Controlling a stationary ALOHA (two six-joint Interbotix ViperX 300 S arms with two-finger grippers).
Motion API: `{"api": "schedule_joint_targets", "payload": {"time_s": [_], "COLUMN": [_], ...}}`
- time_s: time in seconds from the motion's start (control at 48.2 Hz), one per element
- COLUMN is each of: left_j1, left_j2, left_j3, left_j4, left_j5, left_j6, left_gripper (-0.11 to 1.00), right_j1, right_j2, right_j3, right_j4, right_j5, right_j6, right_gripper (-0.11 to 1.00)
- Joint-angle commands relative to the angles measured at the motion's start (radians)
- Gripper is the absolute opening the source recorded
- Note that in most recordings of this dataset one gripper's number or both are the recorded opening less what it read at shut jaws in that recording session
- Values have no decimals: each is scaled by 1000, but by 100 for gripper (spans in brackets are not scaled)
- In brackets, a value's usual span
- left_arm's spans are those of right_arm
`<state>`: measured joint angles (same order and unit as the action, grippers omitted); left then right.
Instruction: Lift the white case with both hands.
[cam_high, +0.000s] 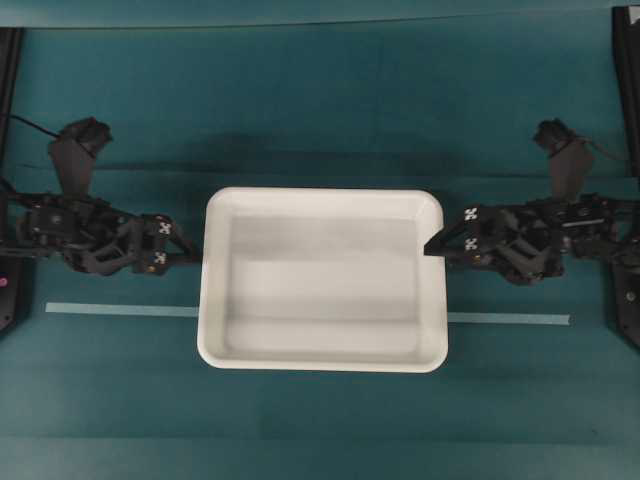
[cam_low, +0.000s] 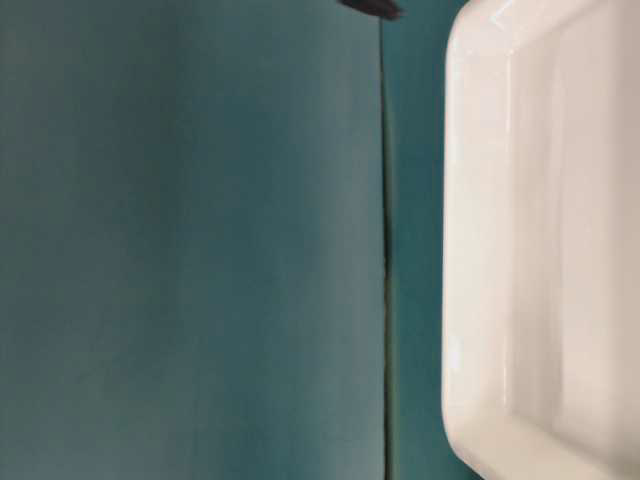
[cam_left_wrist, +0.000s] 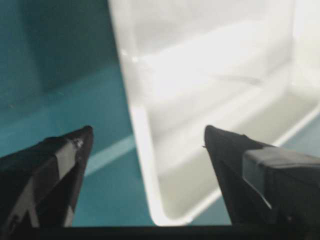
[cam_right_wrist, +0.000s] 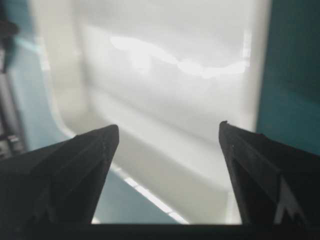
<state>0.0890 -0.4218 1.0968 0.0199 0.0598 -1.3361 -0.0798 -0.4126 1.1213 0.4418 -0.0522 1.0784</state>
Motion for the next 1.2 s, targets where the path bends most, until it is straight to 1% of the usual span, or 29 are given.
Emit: {"api": "schedule_joint_targets", "payload": {"time_s": [0.0,0.145,0.27,0.311,0.394,0.519,0.643,0.747,0.913,1.058,1.183], "left_j1": [-2,-2,-2,-2,-2,-2,-2,-2,-2,-2,-2], "left_j2": [-49,-140,-202,-222,-270,-327,-380,-430,-518,-583,-621], "left_j3": [-6,-9,-8,-6,-2,0,-3,-3,-11,-18,-26], "left_j4": [3,3,3,6,3,3,3,3,6,3,3], "left_j5": [25,66,67,63,55,55,55,55,55,55,55], "left_j6": [18,61,91,104,153,215,276,348,502,620,701], "left_gripper": [95,95,94,94,94,92,91,89,87,87,87], "right_j1": [-6,-15,-21,-21,-23,-25,-29,-31,-31,-31,-31], "right_j2": [-26,-89,-127,-138,-156,-181,-202,-222,-262,-311,-362], "right_j3": [-2,-2,-11,-17,-23,-35,-55,-66,-77,-84,-87], "right_j4": [-5,-5,-6,-11,-23,-23,-28,-29,-29,-29,-29], "right_j5": [-6,-9,-11,-11,-9,-11,-14,-23,-31,-31,-31], "right_j6": [-5,-43,-110,-146,-229,-354,-453,-537,-680,-775,-854], "right_gripper": [87,87,87,87,86,87,86,86,86,86,86]}}
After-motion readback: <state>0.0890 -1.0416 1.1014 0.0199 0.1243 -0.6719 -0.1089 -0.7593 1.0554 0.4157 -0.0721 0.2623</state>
